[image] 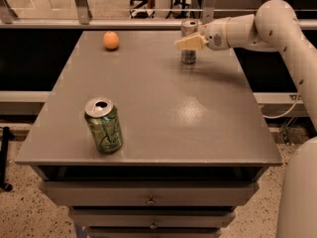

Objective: Pick redbull can

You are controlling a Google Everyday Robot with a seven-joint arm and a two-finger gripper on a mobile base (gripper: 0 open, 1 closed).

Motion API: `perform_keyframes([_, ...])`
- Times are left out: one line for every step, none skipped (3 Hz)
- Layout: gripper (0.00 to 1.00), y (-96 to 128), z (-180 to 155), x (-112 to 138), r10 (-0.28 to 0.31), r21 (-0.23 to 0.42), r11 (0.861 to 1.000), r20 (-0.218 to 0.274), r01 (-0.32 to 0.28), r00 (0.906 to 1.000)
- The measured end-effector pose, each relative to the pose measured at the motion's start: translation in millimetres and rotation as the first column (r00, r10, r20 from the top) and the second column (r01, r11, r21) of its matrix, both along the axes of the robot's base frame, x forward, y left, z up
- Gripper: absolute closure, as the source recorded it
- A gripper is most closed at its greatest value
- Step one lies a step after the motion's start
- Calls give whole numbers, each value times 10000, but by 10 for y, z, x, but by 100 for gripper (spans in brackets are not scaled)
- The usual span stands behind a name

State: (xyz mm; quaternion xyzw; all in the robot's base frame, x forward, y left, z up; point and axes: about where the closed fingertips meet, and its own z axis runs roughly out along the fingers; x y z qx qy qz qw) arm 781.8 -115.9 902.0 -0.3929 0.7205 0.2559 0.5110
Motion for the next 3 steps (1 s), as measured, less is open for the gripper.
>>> perform_keyframes([68, 20, 118, -82, 194, 231, 9995, -16, -193, 9998])
perform_keyframes([92, 66, 421, -305, 602, 539, 9967, 142, -608, 9981])
perform_keyframes([100, 56, 859, -641, 519, 280, 9982, 79, -521, 9986])
